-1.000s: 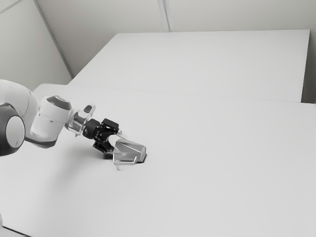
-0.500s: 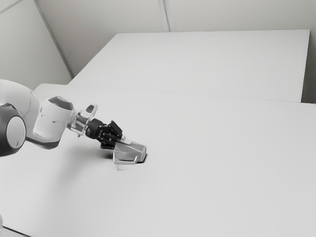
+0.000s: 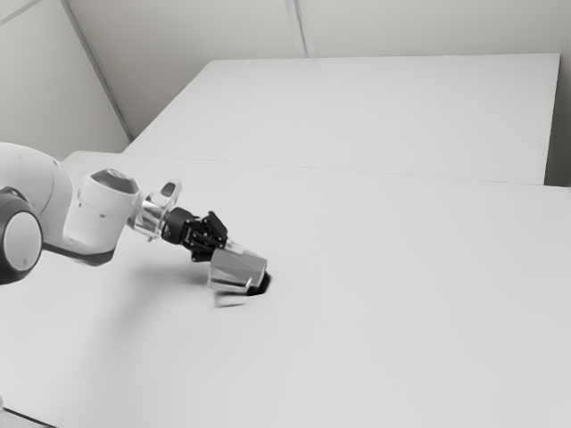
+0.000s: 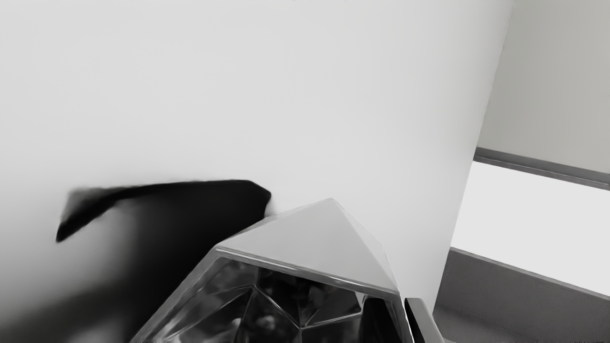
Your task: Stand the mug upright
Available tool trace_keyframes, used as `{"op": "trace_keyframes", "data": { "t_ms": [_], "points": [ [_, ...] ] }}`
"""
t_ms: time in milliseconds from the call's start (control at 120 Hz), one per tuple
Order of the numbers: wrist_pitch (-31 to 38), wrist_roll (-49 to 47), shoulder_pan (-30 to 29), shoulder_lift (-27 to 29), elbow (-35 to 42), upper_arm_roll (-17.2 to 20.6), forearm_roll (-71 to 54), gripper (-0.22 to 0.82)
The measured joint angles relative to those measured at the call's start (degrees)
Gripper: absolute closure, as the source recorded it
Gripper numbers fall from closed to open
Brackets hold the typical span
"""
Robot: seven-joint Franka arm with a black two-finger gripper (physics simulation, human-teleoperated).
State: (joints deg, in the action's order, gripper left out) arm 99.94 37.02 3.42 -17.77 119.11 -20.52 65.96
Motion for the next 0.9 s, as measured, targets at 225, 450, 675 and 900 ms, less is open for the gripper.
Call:
{"op": "trace_keyframes", "data": {
  "t_ms": [225, 450, 675, 900],
  "points": [
    [1.74, -1.08, 0.01, 2.87, -0.79, 1.12, -2.87, 0.77],
    [7.51, -7.55, 1.76, 7.53, -1.58, 2.28, -17.21, 0.78],
    [14.10, -16.72, 5.82, 10.38, -1.58, 2.33, -31.32, 0.78],
    [17.54, -27.55, 10.35, 10.99, -1.19, 2.38, -42.53, 0.78]
  ]
}}
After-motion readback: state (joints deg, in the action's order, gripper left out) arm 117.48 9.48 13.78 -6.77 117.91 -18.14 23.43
